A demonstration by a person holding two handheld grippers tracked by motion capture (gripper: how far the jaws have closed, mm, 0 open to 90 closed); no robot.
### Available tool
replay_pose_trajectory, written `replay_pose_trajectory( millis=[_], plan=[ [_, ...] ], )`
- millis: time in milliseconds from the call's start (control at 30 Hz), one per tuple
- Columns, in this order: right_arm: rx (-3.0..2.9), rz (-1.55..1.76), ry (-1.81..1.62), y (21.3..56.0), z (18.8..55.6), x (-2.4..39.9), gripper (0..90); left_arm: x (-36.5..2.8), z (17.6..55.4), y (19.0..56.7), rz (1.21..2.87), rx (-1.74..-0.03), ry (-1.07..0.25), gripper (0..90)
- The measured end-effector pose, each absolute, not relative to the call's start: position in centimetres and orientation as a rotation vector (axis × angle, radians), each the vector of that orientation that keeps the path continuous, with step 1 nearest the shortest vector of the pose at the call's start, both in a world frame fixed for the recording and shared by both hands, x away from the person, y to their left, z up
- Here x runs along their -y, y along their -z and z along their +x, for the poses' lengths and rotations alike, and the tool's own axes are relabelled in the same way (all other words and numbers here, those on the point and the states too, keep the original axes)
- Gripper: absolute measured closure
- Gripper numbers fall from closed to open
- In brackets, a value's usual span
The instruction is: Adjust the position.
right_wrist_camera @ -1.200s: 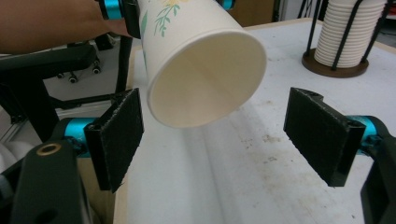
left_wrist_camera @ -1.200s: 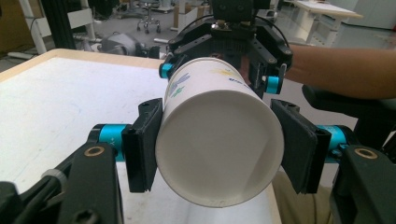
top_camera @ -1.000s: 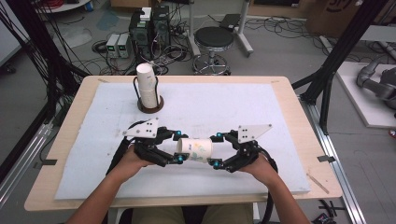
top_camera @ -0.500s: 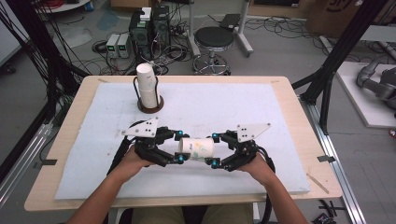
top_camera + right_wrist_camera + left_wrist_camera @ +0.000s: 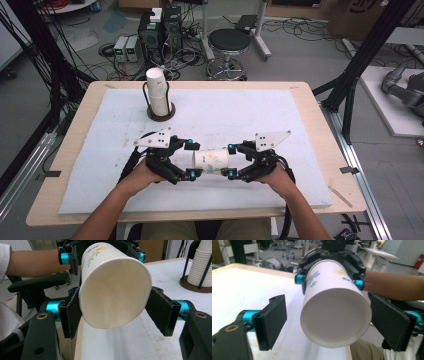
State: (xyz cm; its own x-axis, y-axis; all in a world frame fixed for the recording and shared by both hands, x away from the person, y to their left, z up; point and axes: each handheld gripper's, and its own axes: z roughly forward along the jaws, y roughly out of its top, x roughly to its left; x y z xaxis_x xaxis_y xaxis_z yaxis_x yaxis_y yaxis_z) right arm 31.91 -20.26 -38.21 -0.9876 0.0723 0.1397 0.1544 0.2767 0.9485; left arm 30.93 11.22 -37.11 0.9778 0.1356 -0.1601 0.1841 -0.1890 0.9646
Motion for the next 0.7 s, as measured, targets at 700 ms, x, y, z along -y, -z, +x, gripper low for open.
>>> replay_pose_trajectory(
  millis=[700],
  plan=[
    [2.760,-0.236,1.601,34.3,32.6,20.5,31.8,-12.1,31.1,34.7,1.945,-0.256,-0.102,15.2]
  ],
)
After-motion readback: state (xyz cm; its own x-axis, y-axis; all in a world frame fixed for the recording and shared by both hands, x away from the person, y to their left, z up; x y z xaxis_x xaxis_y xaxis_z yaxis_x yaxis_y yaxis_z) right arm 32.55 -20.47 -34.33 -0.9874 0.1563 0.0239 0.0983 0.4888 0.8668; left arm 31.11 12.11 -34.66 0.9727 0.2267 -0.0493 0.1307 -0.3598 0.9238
